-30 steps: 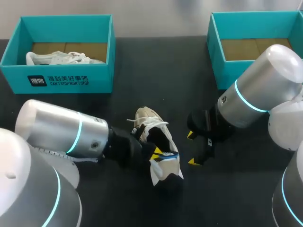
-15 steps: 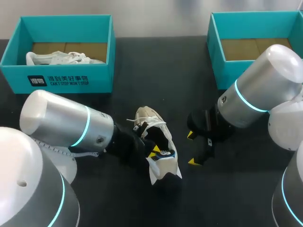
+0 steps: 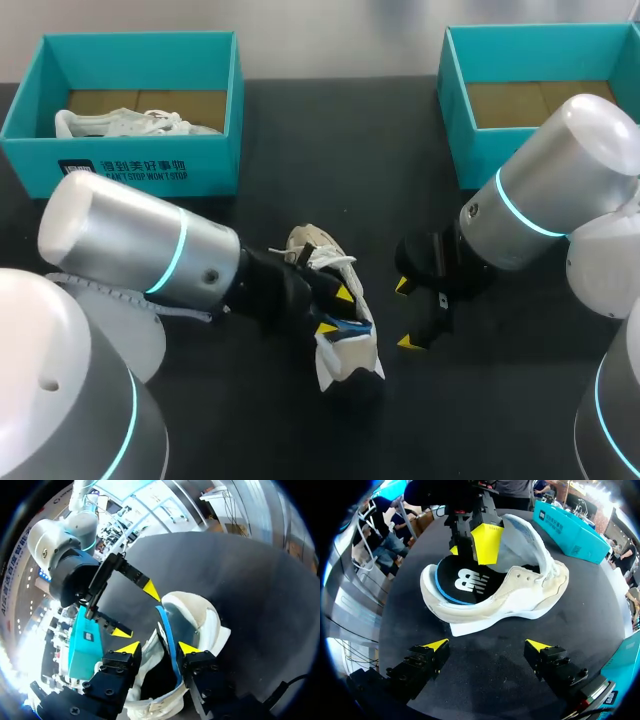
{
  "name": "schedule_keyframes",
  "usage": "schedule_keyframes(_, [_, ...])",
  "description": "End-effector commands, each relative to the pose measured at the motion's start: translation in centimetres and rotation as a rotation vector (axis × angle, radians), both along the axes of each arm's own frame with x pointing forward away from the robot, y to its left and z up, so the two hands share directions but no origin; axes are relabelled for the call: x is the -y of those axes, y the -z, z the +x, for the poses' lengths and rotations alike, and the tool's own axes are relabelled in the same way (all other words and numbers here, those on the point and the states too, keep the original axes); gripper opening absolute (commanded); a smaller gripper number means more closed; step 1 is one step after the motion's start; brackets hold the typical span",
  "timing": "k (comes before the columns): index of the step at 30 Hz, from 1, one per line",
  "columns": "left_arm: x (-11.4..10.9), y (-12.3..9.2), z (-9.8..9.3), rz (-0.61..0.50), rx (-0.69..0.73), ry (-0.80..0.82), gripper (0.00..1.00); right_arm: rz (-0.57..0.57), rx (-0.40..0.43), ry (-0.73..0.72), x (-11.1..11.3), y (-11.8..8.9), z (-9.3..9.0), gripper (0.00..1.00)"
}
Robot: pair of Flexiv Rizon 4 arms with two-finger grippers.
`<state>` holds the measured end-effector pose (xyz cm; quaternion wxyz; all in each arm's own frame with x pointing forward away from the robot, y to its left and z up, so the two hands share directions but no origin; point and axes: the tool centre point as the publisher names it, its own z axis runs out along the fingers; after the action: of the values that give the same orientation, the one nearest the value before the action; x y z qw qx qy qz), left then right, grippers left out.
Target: Take the shoe out of the shoebox, open the shoe tongue, remove and reinsert the insole, then place the shoe into the shoebox
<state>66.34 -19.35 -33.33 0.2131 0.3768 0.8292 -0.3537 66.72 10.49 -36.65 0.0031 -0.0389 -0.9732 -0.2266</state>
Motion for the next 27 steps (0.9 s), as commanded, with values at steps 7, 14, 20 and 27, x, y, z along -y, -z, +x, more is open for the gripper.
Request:
schedule_keyframes(7, [-1.3,-1.1,-0.9,-0.077,-0.078,0.062,0.43,-0.001,0.002,0.001,0.0,0.0,-0.1,1.00])
schedule_keyframes(14, [0.2,-0.5,-1.2,-0.100,-0.103,0.083,0.42,-0.001,0.002,0.001,0.0,0.0,-0.1,1.00])
schedule_keyframes(20, [0.6,-0.5,-1.5,-0.091,-0.113,0.121,0.39,-0.001,0.002,0.001,0.0,0.0,-0.1,1.00])
schedule_keyframes(27, [1.6,0.5,-1.3,0.003,-0.146,0.193,0.38,-0.001,0.002,0.001,0.0,0.0,-0.1,1.00])
